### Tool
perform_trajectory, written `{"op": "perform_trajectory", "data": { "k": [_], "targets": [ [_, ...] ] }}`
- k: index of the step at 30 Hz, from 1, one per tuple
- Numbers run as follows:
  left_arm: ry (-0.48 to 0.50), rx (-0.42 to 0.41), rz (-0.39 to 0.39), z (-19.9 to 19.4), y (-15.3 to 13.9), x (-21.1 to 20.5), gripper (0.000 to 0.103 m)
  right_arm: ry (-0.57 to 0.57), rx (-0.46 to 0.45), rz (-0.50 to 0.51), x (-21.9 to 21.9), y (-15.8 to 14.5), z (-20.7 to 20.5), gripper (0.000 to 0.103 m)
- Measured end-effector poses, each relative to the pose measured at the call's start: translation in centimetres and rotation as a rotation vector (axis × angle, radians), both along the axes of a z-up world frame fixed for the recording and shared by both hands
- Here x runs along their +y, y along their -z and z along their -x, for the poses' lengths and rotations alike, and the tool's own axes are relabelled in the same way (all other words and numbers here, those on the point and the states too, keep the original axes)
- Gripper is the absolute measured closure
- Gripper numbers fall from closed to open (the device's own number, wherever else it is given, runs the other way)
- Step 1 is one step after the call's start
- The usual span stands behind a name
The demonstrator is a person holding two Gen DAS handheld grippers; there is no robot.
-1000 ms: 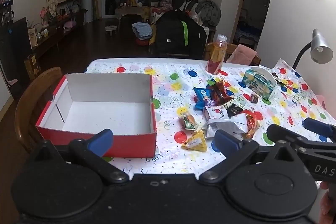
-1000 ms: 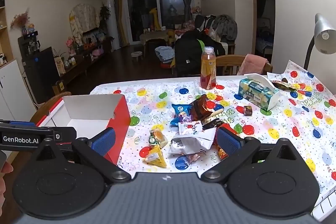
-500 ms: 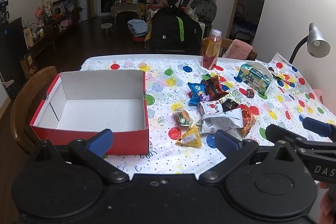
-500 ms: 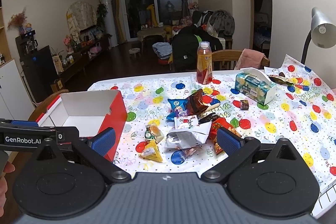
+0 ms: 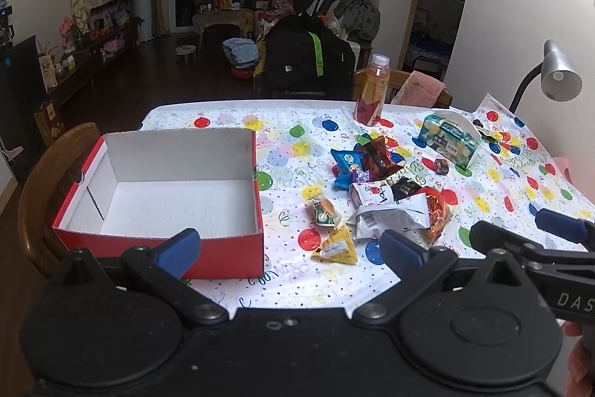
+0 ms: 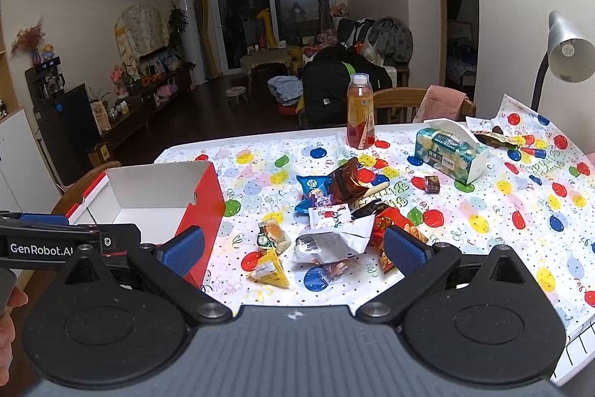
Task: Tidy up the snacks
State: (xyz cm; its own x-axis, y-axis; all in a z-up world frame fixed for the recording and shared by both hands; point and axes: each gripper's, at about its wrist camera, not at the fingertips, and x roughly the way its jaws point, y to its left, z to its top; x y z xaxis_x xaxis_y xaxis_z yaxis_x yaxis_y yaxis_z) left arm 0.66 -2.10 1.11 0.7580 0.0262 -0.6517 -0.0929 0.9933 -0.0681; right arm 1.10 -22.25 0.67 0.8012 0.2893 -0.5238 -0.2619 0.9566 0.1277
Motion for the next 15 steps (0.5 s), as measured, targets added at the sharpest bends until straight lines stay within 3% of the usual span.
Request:
{"op": "perform_trajectory", "data": {
  "k": [15],
  "targets": [
    [0.013, -0.006, 0.006, 0.00, 0.02, 0.02, 0.000, 0.009, -0.013, 0.000, 0.27, -0.04, 0.22, 0.000]
  ]
}}
